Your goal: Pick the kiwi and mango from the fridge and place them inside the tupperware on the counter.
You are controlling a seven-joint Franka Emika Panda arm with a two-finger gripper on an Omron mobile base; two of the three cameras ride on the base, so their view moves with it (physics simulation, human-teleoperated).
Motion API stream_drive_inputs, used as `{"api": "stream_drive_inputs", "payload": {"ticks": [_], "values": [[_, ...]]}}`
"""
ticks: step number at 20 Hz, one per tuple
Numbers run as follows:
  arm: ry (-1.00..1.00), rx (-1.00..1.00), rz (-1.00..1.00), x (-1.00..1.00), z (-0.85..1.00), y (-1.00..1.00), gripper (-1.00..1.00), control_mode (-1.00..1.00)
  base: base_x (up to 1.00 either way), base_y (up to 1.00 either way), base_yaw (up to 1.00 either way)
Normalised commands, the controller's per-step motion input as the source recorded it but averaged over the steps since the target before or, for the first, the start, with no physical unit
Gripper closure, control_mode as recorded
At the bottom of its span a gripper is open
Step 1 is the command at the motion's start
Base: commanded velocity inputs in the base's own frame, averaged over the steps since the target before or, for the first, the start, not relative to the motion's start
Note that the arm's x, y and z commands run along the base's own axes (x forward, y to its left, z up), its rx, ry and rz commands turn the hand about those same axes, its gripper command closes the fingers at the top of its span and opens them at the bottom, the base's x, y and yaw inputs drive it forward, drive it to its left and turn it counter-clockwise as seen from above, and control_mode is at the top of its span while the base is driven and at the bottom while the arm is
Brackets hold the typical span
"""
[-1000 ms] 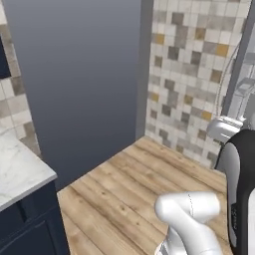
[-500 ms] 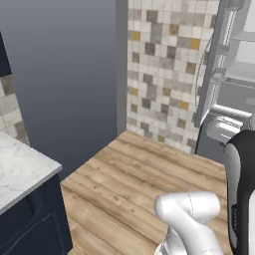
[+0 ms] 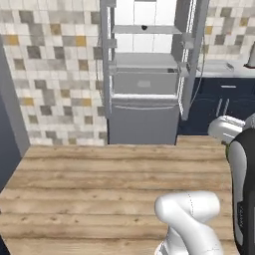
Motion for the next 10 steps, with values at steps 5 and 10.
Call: {"api": "stream_drive_inputs", "payload": {"ticks": [5,10], "values": [[0.00,0.00,0.00,0.00,0.00,0.00,1.00,1.00,-0.14,0.26,-1.00],[0.00,0.00,0.00,0.00,0.00,0.00,1.00,1.00,0.39,-0.11,-0.58]]}}
